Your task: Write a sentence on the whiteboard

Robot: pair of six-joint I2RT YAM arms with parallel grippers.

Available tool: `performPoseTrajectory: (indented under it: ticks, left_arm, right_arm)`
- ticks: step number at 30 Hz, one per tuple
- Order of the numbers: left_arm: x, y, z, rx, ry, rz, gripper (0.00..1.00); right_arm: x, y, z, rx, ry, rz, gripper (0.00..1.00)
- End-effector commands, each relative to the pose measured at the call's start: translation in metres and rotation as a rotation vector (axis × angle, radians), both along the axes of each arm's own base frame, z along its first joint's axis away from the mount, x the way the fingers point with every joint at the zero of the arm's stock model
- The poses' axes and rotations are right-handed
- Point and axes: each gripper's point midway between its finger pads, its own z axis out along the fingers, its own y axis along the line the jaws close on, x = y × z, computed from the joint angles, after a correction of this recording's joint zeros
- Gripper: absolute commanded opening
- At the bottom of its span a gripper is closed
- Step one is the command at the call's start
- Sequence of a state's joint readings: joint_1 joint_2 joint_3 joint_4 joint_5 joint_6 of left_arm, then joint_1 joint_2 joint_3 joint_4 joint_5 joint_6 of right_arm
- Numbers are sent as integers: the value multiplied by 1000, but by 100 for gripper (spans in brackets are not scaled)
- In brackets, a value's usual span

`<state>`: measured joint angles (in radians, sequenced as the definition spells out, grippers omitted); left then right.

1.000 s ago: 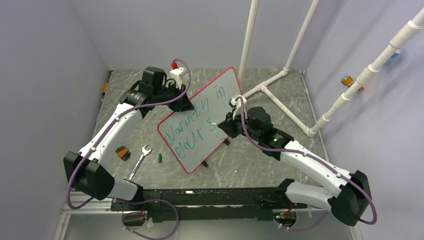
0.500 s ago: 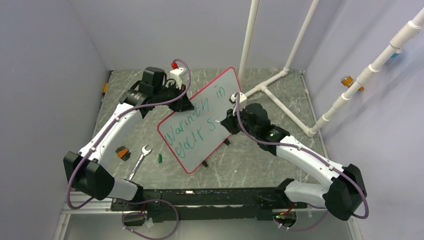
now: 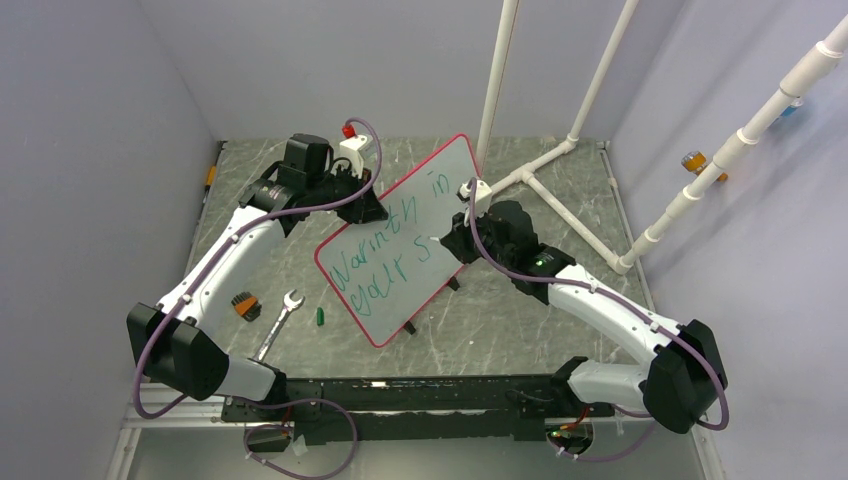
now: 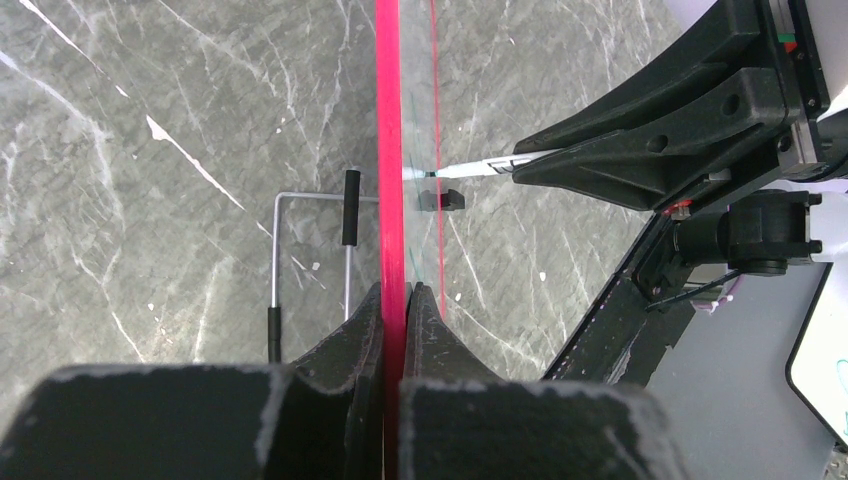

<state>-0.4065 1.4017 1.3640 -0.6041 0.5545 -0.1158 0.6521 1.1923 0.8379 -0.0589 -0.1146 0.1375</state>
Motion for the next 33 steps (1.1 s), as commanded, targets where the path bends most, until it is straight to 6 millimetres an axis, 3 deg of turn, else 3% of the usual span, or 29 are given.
performPoseTrajectory:
  ticks: [1,17,33]
  left_arm:
    - [-11,4,-57,181,11,-99,0]
    - [-11,3,-56,178,11,-100,0]
    - [-12,3,-56,175,11,-102,0]
  right_arm:
    - [8,10,25,49,-67,32,0]
    - [-1,0,-2,19,-22,10,0]
    - [21,-7,24,12,-84,-64,0]
